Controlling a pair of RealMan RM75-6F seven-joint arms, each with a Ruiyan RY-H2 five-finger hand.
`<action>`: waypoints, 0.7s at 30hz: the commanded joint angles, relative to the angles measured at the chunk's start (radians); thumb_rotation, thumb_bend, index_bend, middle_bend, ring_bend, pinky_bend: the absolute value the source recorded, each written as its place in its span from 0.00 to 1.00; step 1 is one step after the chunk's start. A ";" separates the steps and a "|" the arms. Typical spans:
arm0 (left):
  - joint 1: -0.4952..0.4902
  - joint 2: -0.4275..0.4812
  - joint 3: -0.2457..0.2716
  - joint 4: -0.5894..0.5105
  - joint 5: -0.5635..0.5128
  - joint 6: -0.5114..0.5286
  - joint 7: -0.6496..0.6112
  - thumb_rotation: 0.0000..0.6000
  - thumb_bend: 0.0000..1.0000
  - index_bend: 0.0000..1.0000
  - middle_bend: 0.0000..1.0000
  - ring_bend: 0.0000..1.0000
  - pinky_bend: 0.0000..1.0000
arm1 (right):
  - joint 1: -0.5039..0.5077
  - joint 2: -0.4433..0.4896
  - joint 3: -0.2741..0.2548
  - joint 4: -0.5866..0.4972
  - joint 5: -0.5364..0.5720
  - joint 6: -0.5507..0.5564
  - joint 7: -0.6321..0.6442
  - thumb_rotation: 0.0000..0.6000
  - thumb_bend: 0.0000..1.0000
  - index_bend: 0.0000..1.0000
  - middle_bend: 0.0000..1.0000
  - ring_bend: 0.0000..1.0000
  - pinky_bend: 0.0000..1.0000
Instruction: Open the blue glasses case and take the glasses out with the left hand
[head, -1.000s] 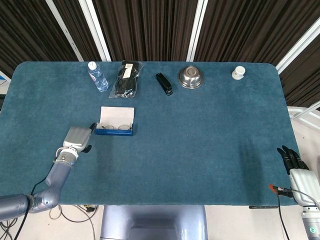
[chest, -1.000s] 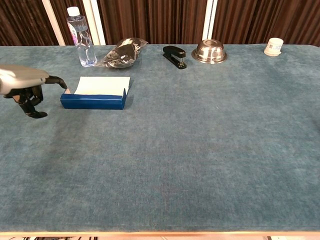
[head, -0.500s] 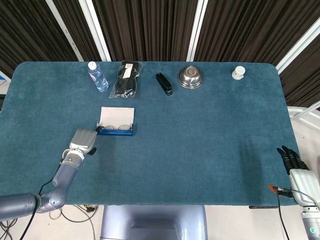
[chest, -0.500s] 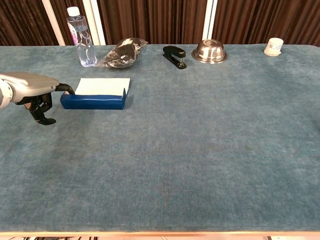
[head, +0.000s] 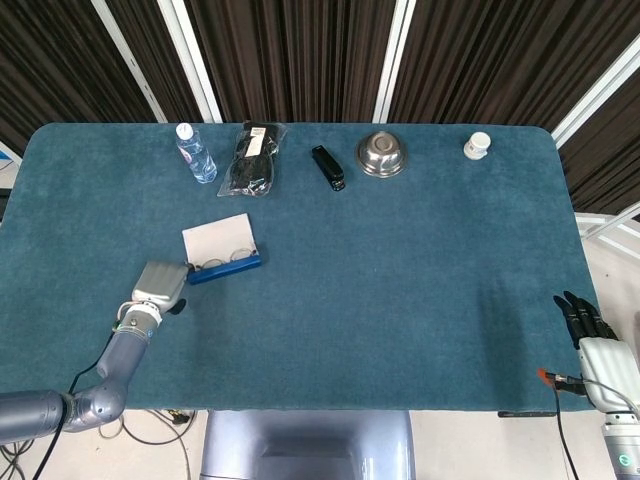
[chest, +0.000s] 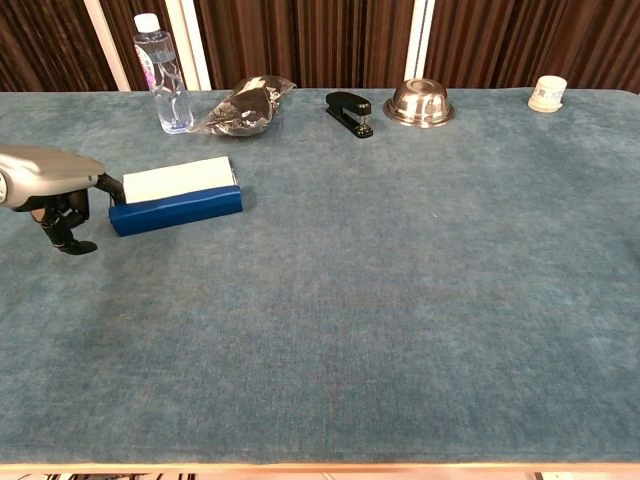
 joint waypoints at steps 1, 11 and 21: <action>-0.011 0.022 0.008 -0.055 -0.001 -0.004 0.009 1.00 0.32 0.32 0.87 0.80 0.85 | 0.000 0.000 0.000 0.000 0.001 0.000 0.000 1.00 0.11 0.00 0.00 0.00 0.21; -0.049 0.064 0.031 -0.204 -0.028 0.004 0.048 1.00 0.31 0.34 0.87 0.80 0.85 | 0.001 0.002 0.000 -0.001 0.001 -0.002 0.005 1.00 0.11 0.00 0.00 0.00 0.21; -0.104 0.042 0.034 -0.267 -0.074 0.005 0.070 1.00 0.32 0.32 0.87 0.80 0.85 | 0.001 0.002 0.000 -0.002 -0.001 -0.001 0.007 1.00 0.11 0.00 0.00 0.00 0.21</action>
